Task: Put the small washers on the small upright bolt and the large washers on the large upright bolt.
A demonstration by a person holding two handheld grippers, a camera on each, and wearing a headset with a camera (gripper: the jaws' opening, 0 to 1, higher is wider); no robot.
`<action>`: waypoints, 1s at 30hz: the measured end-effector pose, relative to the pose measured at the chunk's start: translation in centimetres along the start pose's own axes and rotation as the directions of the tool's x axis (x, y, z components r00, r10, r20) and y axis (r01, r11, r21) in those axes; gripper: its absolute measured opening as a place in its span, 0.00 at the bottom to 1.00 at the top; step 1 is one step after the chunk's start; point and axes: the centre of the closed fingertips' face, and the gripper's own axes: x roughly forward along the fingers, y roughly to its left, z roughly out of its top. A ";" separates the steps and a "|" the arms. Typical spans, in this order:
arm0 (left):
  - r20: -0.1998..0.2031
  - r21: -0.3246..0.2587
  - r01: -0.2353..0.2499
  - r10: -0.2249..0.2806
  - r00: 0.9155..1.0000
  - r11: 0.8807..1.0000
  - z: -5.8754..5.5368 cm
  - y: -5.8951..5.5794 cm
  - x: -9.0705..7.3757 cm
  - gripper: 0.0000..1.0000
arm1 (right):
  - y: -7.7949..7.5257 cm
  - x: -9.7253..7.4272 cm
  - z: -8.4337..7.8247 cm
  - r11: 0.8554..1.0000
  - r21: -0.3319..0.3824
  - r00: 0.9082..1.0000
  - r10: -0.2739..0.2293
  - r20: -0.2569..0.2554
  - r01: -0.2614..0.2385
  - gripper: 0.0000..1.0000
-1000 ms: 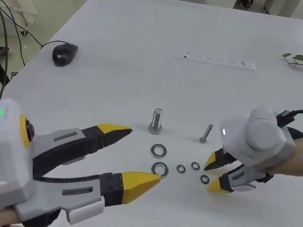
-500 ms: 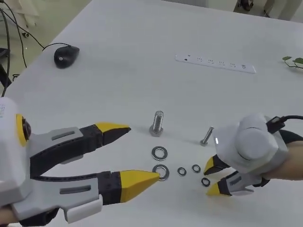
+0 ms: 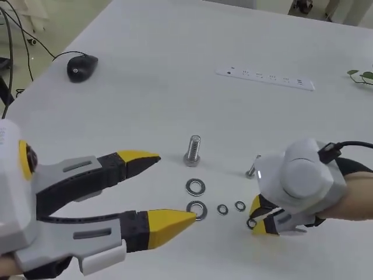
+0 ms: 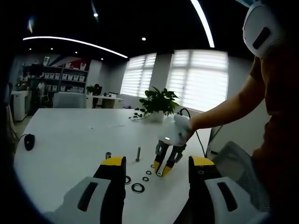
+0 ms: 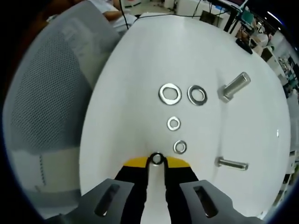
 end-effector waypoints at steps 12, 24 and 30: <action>-0.011 0.005 0.006 -0.006 1.000 1.000 -0.2 -0.6 0.1 0.53 | -0.3 -0.1 0.0 0.999 0.032 1.000 0.011 -0.004 -0.011 0.11; -0.025 0.006 0.020 -0.020 0.999 1.000 -0.5 -1.1 0.5 0.53 | -0.5 -1.3 0.1 0.996 0.085 0.999 0.024 0.024 -0.026 0.11; -0.024 0.013 0.025 -0.025 0.999 1.000 -0.3 -1.2 0.8 0.53 | -1.5 -2.9 0.1 0.996 0.093 1.000 0.000 0.030 -0.002 0.11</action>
